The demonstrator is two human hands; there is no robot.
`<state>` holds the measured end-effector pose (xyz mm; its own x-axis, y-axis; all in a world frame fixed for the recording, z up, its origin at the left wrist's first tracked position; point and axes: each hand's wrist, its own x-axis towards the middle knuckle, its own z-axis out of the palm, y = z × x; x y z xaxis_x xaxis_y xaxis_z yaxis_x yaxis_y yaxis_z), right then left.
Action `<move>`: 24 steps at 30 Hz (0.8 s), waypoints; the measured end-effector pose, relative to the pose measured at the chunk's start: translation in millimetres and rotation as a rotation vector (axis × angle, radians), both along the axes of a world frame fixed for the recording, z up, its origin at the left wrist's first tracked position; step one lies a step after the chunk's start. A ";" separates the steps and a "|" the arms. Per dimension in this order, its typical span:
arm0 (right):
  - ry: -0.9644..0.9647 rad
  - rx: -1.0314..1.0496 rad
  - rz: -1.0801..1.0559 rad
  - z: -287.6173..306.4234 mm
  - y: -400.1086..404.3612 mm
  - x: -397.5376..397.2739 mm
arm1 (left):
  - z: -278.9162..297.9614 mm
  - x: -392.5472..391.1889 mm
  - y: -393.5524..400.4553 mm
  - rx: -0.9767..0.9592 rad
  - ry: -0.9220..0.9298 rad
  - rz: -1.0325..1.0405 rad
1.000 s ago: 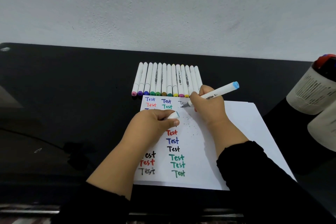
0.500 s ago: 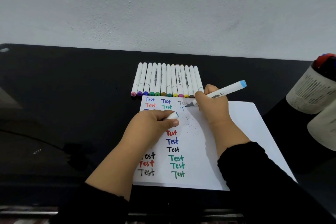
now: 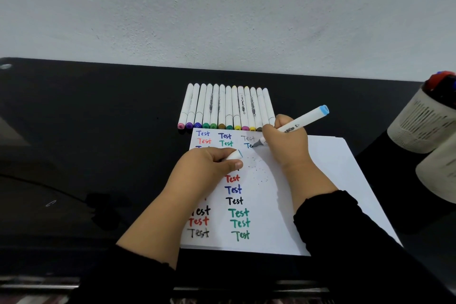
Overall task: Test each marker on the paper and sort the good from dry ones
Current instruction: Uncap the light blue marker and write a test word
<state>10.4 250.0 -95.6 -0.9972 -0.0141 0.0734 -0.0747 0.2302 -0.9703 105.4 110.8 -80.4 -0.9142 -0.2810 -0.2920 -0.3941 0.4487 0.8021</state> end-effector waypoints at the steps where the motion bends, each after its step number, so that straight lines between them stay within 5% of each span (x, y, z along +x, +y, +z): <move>1: 0.003 -0.009 -0.005 0.9 0.4 0.7 | -0.4 0.1 -0.3 0.008 0.001 0.005; 24: -0.011 -0.037 -0.077 7.7 -1.7 5.1 | 1.3 1.2 0.5 -0.034 0.013 -0.031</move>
<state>15.4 248.3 -87.9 -0.9960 0.0654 0.0614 -0.0473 0.1984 -0.9790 106.6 111.3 -79.1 -0.9265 -0.2617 -0.2705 -0.3688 0.4880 0.7911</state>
